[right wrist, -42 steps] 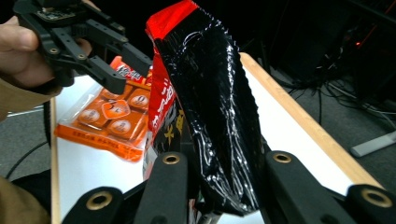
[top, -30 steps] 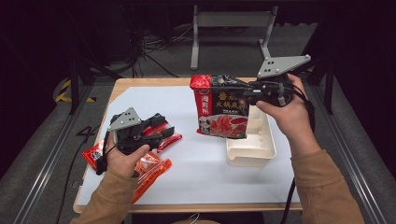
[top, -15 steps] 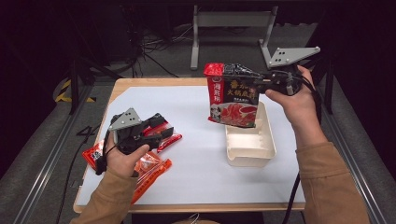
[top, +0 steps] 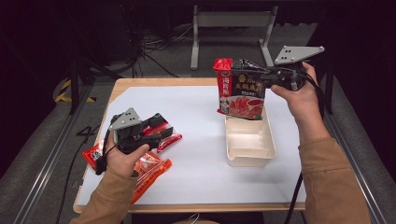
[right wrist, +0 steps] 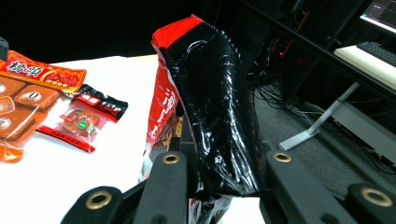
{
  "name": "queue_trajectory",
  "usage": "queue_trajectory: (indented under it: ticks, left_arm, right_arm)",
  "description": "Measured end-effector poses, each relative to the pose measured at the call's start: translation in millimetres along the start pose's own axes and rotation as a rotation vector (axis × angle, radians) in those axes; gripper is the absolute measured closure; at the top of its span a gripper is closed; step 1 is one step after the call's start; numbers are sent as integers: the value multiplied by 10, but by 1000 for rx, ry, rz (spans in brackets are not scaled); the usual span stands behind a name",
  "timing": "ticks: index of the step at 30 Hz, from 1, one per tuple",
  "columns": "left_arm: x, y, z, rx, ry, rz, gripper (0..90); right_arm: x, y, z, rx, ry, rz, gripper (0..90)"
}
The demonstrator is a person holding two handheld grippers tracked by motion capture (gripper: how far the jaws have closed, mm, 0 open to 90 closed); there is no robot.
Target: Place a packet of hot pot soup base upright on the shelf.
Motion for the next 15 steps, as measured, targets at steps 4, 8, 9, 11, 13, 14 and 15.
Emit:
queue_trajectory:
  ticks: [4, 8, 9, 11, 13, 14, 15]
  left_arm:
    - [5, -8, -6, -1, 3, 0, 454]
    - [-1, -10, -8, -3, 5, -2, 454]
    - [-3, -10, -11, -2, 5, -1, 454]
    - [-8, -14, -14, -4, 7, -2, 453]
    - [-8, -18, -14, -7, 7, -2, 450]
    - [-9, -21, -16, -8, 7, -3, 449]
    - [-9, -23, -19, -6, 8, -5, 448]
  right_arm:
    - [32, -62, 75, -6, -11, 4, 768]
    - [65, -107, 121, -22, -23, 14, 768]
    - [79, -123, 134, -28, -28, 15, 768]
    - [116, -164, 162, -32, -33, 11, 769]
    - [137, -196, 179, -36, -33, 9, 769]
    - [144, -208, 187, -36, -34, 10, 768]
    - [155, -229, 201, -34, -34, 11, 769]
Point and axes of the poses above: each handheld gripper's, and its own axes: x roughly forward along the jaws, y roughly out of its top, z roughly to its right, the point moved 5 cm from there along x, roughly forward along the jaws, and after that the axes turned 8 degrees about -y, right-handed, at the moved point
